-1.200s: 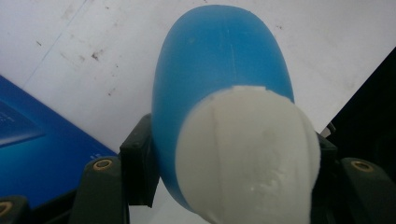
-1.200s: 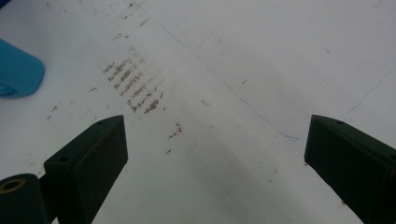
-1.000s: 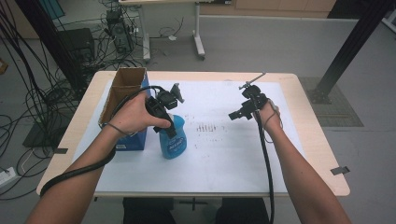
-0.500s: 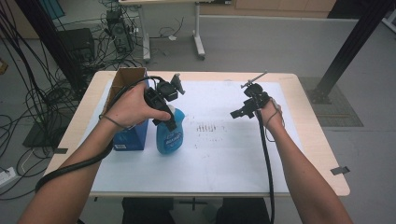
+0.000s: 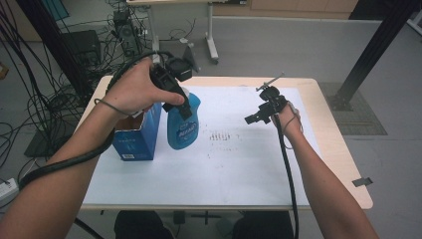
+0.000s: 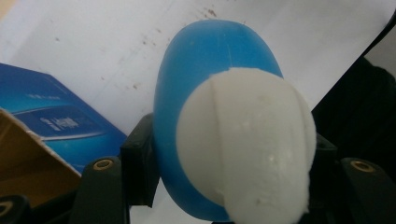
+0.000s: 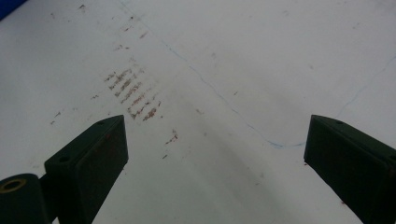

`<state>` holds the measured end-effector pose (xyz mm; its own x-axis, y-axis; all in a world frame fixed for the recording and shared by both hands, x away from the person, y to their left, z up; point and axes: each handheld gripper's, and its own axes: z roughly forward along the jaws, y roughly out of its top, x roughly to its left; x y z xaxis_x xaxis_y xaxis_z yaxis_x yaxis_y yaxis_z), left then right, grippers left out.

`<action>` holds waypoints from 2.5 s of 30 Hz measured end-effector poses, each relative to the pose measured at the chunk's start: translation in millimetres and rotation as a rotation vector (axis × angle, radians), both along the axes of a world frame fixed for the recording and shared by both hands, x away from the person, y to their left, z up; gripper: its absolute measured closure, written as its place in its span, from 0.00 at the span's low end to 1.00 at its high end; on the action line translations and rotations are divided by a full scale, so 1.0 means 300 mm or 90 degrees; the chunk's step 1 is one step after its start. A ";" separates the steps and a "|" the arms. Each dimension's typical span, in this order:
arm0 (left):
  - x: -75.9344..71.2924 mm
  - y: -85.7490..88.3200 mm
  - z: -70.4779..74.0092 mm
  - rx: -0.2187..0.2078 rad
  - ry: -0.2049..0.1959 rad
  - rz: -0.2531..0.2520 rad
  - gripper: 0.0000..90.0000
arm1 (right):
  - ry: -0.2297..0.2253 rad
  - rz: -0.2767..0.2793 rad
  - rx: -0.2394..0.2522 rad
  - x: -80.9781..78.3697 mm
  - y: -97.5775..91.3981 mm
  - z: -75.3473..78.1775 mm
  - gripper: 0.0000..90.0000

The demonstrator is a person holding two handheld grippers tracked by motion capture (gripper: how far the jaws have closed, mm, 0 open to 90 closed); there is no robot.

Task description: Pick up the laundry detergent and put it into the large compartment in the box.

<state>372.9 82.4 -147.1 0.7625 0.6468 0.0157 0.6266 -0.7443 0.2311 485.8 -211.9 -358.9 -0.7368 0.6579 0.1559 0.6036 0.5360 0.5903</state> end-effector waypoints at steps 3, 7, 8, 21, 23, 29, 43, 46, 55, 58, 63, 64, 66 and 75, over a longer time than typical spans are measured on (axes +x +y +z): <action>-0.005 -0.007 0.055 -0.007 -0.009 0.006 0.43 | 0.001 0.003 -0.003 0.001 0.003 0.000 0.06; -0.013 -0.021 0.118 -0.013 -0.021 0.006 0.43 | 0.002 0.004 -0.004 0.000 0.007 0.002 0.06; -0.015 -0.025 0.132 -0.014 -0.023 0.005 0.43 | 0.001 0.004 -0.002 0.000 0.006 0.003 0.06; -0.010 -0.058 0.262 -0.033 -0.034 0.035 0.43 | -0.001 -0.006 0.001 -0.007 -0.021 0.018 0.06; -0.008 -0.057 0.272 -0.036 -0.036 0.044 0.43 | -0.001 -0.007 0.000 -0.007 -0.023 0.019 0.06; 0.005 -0.047 0.291 -0.043 -0.043 0.067 0.43 | -0.002 -0.006 0.000 -0.006 -0.023 0.021 0.07; 0.065 0.088 0.309 -0.048 -0.068 0.171 0.43 | 0.000 -0.008 0.003 0.004 -0.030 0.010 0.06; 0.084 0.135 0.308 -0.054 -0.070 0.206 0.43 | 0.000 -0.008 0.003 0.006 -0.031 0.008 0.07; 0.125 0.262 0.302 -0.059 -0.064 0.283 0.43 | -0.001 -0.006 0.004 0.007 -0.030 0.009 0.07; 0.131 0.306 0.308 -0.060 -0.070 0.314 0.43 | -0.002 -0.008 0.004 0.006 -0.032 0.011 0.07; 0.139 0.379 0.322 -0.065 -0.070 0.351 0.43 | -0.003 -0.008 0.006 0.007 -0.034 0.016 0.06; 0.138 0.393 0.327 -0.069 -0.072 0.359 0.43 | -0.004 -0.009 0.007 0.007 -0.034 0.018 0.06; 0.135 0.417 0.336 -0.073 -0.073 0.369 0.43 | -0.008 -0.009 0.007 0.007 -0.035 0.024 0.06; 0.124 0.481 0.348 -0.061 -0.089 0.419 0.43 | -0.012 -0.011 0.008 0.005 -0.039 0.040 0.06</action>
<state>410.3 226.6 -42.8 0.2050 0.9787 0.0052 0.9014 -0.1909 0.3888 487.4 -223.7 -346.9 -0.7288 0.6681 0.1500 0.6005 0.5184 0.6088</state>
